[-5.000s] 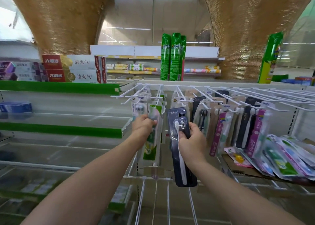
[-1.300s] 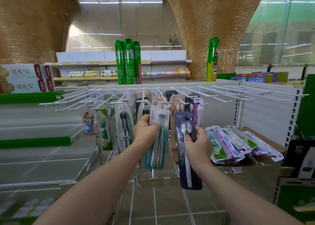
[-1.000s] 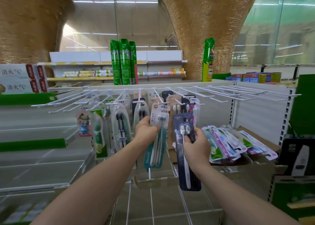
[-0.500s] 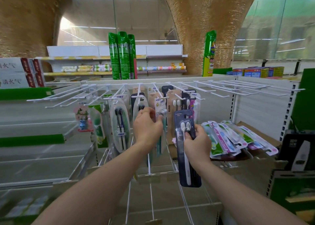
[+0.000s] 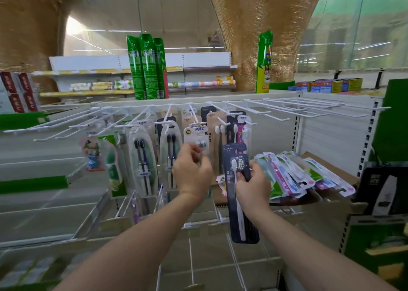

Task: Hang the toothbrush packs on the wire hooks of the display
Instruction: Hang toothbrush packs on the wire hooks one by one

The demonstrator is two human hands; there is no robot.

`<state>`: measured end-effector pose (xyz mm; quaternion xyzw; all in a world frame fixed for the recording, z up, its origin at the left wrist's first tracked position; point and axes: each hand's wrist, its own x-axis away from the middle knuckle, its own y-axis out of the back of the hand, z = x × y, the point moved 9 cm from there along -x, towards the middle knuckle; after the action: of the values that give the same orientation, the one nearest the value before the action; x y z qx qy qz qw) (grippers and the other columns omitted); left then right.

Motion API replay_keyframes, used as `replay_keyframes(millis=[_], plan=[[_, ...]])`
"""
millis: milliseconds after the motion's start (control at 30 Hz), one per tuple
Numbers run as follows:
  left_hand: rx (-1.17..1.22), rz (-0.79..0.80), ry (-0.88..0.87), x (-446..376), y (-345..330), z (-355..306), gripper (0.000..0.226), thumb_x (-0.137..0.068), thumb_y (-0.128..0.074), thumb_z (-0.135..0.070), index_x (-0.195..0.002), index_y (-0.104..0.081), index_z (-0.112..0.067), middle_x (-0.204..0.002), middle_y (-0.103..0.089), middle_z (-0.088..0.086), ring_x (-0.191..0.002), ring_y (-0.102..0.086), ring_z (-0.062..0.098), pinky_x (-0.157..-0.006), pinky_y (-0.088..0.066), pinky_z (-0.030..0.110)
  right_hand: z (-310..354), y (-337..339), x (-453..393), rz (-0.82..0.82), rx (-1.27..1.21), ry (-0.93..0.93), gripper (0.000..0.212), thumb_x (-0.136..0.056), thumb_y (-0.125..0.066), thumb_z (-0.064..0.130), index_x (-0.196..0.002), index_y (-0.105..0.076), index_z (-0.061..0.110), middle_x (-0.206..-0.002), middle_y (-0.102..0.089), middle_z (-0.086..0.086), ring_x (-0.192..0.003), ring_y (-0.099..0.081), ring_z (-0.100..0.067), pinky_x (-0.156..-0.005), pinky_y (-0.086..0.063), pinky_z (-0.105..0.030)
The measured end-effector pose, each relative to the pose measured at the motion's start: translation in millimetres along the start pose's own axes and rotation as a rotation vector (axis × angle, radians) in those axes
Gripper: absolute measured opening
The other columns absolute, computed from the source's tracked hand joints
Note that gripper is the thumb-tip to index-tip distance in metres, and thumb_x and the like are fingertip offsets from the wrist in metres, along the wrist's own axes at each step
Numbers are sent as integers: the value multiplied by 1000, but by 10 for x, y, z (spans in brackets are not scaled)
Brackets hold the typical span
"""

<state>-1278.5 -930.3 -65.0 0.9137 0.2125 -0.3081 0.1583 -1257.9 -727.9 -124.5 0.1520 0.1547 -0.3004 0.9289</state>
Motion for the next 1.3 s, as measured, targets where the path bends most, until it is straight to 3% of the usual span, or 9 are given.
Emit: replay_keyframes(millis=[167, 300, 500, 667, 733, 833, 1000, 1167, 1300], plan=[[3, 192, 31, -2, -464, -28, 13, -97, -60, -15, -102, -69, -23, -88, -69, -7, -86, -65, 13, -81, -56, 34, -13, 91, -107, -3, -9, 10, 17, -94, -61, 8, -106, -61, 21, -88, -66, 7, -83, -62, -16, -63, -41, -28], [-13, 223, 187, -137, -654, 25, 32, -97, -57, -13, -126, -68, -21, -112, -70, 0, -100, -63, 17, -88, -46, 22, -59, 175, -180, -23, -33, 4, 17, -94, -62, 8, -105, -62, 21, -88, -68, 8, -82, -63, -13, -63, -43, -28], [-11, 316, 324, -356, -1071, 126, 60, -92, -60, -12, -147, -43, -25, -120, -64, 1, -104, -61, 23, -85, -48, 32, -146, 238, -206, -22, -50, -17, 25, -94, -62, 7, -105, -58, 29, -91, -67, 12, -83, -61, -4, -61, -39, -18], [6, 320, 420, -465, -1213, 208, 92, -93, -59, -13, -164, -1, -22, -155, -44, 13, -137, -46, 37, -114, -42, 50, -182, 300, -242, -50, -67, -19, 29, -93, -63, 6, -103, -57, 33, -88, -66, 15, -83, -61, -9, -65, -41, -20], [18, 315, 462, -476, -1238, 273, 91, -95, -58, -13, -164, 1, -20, -153, -46, 13, -136, -48, 36, -112, -43, 48, -174, 334, -243, -55, -63, -13, 29, -93, -64, 6, -100, -55, 33, -86, -64, 17, -81, -59, -7, -67, -41, -24], [74, 302, 495, -474, -1258, 322, 83, -96, -63, -17, -161, -12, -20, -147, -51, 11, -131, -54, 35, -108, -48, 49, -149, 374, -232, -62, -53, -9, 28, -93, -64, 7, -99, -55, 33, -84, -62, 19, -80, -58, -8, -73, -41, -29], [105, 329, 520, -444, -1276, 341, 58, -97, -63, -17, -147, -34, -15, -132, -59, 8, -120, -59, 32, -98, -51, 42, -77, 404, -175, -57, -55, 5, 27, -95, -63, 9, -87, -55, 33, -86, -68, 12, -82, -62, -6, -66, -43, -25], [105, 351, 513, -448, -1293, 292, 63, -95, -64, -19, -151, -34, -15, -138, -57, 8, -126, -57, 33, -108, -49, 51, 21, 446, -80, -57, -72, 7, 33, -94, -63, 8, -83, -54, 37, -87, -69, 10, -83, -63, -6, -66, -42, -20], [118, 360, 536, -447, -1348, 287, 78, -93, -63, -14, -158, -20, -19, -142, -52, 12, -128, -54, 37, -108, -48, 50, 62, 501, -26, -69, -74, 13, 30, -93, -63, 7, -84, -56, 34, -89, -70, 7, -85, -65, -11, -69, -46, -27]])
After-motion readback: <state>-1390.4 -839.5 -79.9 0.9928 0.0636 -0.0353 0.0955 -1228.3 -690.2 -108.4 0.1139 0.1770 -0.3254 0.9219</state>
